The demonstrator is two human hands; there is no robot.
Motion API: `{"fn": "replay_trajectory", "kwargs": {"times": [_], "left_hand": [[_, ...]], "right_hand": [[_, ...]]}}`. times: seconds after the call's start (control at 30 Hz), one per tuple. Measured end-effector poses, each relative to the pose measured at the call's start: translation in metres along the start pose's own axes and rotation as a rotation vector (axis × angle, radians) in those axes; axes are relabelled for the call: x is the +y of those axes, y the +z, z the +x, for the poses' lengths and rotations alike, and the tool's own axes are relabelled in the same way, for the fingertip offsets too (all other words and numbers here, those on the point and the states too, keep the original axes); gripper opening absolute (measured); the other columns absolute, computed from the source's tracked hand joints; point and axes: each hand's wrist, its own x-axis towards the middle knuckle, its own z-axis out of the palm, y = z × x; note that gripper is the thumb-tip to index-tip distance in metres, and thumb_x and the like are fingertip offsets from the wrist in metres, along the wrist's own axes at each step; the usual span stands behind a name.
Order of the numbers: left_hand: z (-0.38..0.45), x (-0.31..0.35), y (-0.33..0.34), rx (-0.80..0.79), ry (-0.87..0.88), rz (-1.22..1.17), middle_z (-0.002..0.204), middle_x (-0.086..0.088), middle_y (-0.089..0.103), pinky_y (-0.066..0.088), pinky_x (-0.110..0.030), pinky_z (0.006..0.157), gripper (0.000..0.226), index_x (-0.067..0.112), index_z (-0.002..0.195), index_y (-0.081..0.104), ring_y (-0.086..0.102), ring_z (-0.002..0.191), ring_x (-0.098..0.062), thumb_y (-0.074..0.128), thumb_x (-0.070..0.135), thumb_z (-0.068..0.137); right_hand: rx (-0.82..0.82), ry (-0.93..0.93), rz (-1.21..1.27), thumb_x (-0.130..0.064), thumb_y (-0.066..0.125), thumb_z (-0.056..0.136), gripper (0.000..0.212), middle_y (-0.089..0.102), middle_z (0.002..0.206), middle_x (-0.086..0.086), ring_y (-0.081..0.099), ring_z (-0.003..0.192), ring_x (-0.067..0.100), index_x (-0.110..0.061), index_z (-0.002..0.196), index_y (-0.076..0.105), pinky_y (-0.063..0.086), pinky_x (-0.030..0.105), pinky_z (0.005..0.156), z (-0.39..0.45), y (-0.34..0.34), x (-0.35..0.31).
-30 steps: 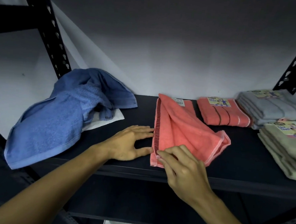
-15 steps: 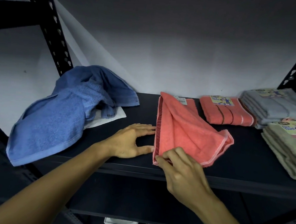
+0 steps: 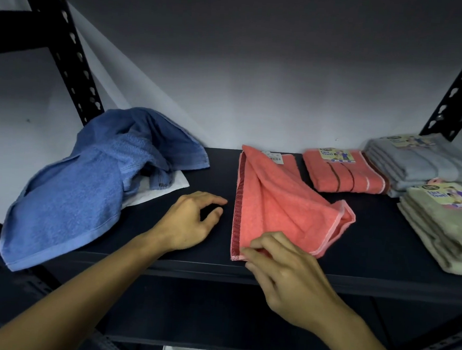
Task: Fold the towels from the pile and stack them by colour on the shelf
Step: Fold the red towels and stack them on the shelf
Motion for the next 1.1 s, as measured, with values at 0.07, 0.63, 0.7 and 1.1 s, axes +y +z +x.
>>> {"fn": "replay_trajectory", "kwargs": {"times": [0.07, 0.63, 0.7, 1.1], "left_hand": [[0.006, 0.005, 0.001, -0.008, -0.021, 0.024, 0.124, 0.009, 0.065, 0.043, -0.034, 0.105, 0.029, 0.024, 0.124, 0.066, 0.055, 0.119, -0.008, 0.06, 0.029, 0.096], [0.129, 0.019, 0.025, -0.019, -0.566, 0.021, 0.088, -0.006, 0.073, 0.048, -0.031, 0.064, 0.048, 0.014, 0.078, 0.071, 0.068, 0.085, -0.026, 0.073, 0.061, 0.075], [0.131, 0.019, 0.027, -0.011, -0.599, 0.035, 0.088, -0.005, 0.072, 0.052, -0.033, 0.067, 0.047, 0.013, 0.08, 0.072, 0.068, 0.084, -0.025, 0.076, 0.059, 0.071], [0.137, 0.014, 0.024, -0.019, -0.599, -0.031, 0.076, -0.003, 0.072, 0.06, -0.036, 0.069, 0.023, 0.014, 0.077, 0.073, 0.068, 0.073, -0.021, 0.076, 0.036, 0.073]], "right_hand": [[0.051, 0.042, 0.037, -0.019, 0.062, 0.092, 0.021, 0.058, 0.102, -0.005, 0.053, 0.096, 0.011, -0.014, 0.111, 0.07, 0.053, 0.026, 0.064, 0.005, -0.008, 0.008], [-0.513, 0.371, -0.022, -0.054, 0.026, 0.101, 0.064, 0.002, 0.162, -0.004, -0.002, 0.148, 0.013, -0.022, 0.155, 0.015, 0.0, 0.032, 0.121, 0.056, 0.004, 0.028], [-0.495, 0.377, -0.01, -0.054, 0.026, 0.1, 0.064, 0.004, 0.162, -0.004, -0.001, 0.148, 0.013, -0.022, 0.154, 0.017, 0.002, 0.034, 0.121, 0.055, 0.007, 0.029], [-0.421, 0.39, 0.04, -0.055, 0.027, 0.1, 0.064, 0.004, 0.162, -0.005, 0.0, 0.148, 0.011, -0.02, 0.154, 0.019, 0.004, 0.034, 0.121, 0.049, 0.015, 0.031]]}}
